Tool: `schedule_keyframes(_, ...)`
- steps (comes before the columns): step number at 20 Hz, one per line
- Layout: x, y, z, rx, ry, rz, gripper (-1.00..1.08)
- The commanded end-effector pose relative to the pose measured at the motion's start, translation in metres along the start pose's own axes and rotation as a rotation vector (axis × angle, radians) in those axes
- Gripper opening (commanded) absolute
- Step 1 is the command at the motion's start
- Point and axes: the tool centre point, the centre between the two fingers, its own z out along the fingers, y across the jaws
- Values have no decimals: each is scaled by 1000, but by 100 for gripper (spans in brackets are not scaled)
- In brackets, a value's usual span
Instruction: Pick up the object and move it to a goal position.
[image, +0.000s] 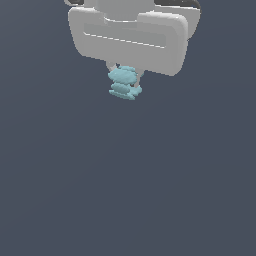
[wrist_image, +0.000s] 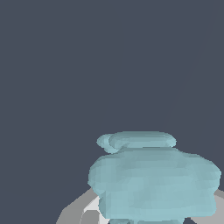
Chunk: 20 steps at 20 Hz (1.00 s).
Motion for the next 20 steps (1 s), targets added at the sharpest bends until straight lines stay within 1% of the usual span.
schedule_keyframes(1, 2, 2, -15, -1, -1, 0, -100)
schedule_keyframes(9, 6, 4, -43, -1, -1, -1, -100)
schedule_keyframes(20, 8, 5, -53, -1, -1, -1, -100)
